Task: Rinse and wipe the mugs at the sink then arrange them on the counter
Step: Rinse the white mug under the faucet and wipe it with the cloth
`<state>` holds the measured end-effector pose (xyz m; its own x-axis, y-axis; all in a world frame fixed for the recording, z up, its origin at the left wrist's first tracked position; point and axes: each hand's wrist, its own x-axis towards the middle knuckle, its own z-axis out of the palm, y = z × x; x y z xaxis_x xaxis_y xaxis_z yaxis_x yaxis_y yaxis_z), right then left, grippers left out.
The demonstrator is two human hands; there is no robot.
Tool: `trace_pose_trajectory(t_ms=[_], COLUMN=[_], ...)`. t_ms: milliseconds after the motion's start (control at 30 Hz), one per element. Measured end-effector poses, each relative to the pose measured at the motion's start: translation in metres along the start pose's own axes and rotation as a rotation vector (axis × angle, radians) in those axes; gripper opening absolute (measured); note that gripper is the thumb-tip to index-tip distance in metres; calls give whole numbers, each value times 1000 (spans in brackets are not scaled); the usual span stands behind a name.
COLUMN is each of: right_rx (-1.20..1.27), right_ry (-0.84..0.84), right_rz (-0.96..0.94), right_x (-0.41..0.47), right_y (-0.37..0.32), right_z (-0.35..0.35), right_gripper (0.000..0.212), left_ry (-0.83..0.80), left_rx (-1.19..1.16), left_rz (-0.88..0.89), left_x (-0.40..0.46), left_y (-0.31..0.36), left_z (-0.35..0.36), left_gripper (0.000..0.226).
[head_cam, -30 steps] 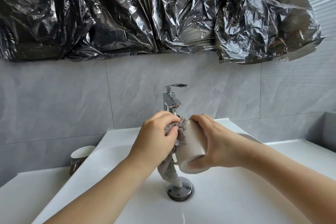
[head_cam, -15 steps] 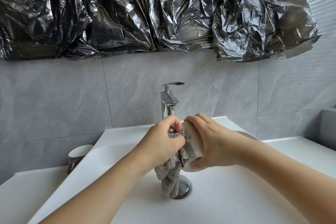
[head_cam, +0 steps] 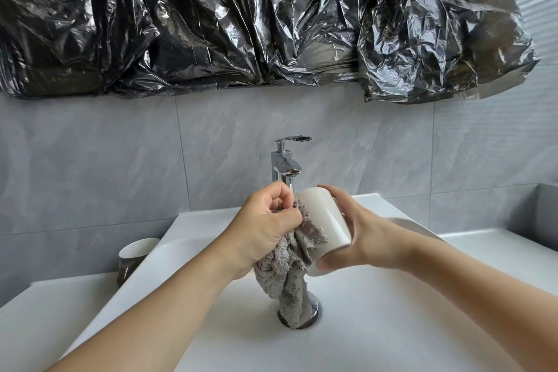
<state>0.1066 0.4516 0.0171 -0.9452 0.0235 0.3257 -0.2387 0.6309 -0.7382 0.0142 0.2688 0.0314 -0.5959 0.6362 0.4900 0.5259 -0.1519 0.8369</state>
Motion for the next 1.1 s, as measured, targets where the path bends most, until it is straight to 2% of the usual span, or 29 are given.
trace_pose_trajectory(t_ms=[100, 233, 300, 433, 567, 667, 767, 800, 867, 967, 1033, 1100], right_rx=[103, 100, 47, -16, -7, -28, -98, -120, -173, -216, -240, -287], right_ry=[-17, 2, 33, 113, 122, 193, 196, 187, 156, 65, 57, 106], right_rz=[-36, -51, -57, -47, -29, -10, 33, 37, 28, 31, 49, 45], right_x=[-1, 1, 2, 3, 2, 2, 1, 0, 0, -2, -3, -4], right_y=[0, 0, -1, -2, -7, -7, -8, -8, -11, -14, -15, -17], right_z=[0, 1, 1, -1, -5, -11, -14, -14, -11, -6, -6, -7], right_gripper=[91, 90, 91, 105, 105, 99, 104, 106, 100, 90, 94, 95], left_ry=[56, 88, 92, 205, 266, 122, -61, -44, 98, 287, 276, 139], left_rx=[-105, -382, -412, -190, 45, 186, 320, 337, 345, 403, 425, 398], left_rz=[-98, -225, -229, -127, 71, 243, 359, 366, 348, 241, 217, 275], left_x=[0, 1, 1, 4, 5, -2, -10, -9, -2, 4, 3, -1], left_y=[0, 2, 2, -4, -3, 4, 4, 4, 1, -5, -6, -2], left_z=[-3, -10, -9, -8, -6, -1, 8, 10, 8, 2, 1, 5], left_gripper=[16, 31, 30, 14, 19, 16, 20, 19, 18, 24, 25, 22])
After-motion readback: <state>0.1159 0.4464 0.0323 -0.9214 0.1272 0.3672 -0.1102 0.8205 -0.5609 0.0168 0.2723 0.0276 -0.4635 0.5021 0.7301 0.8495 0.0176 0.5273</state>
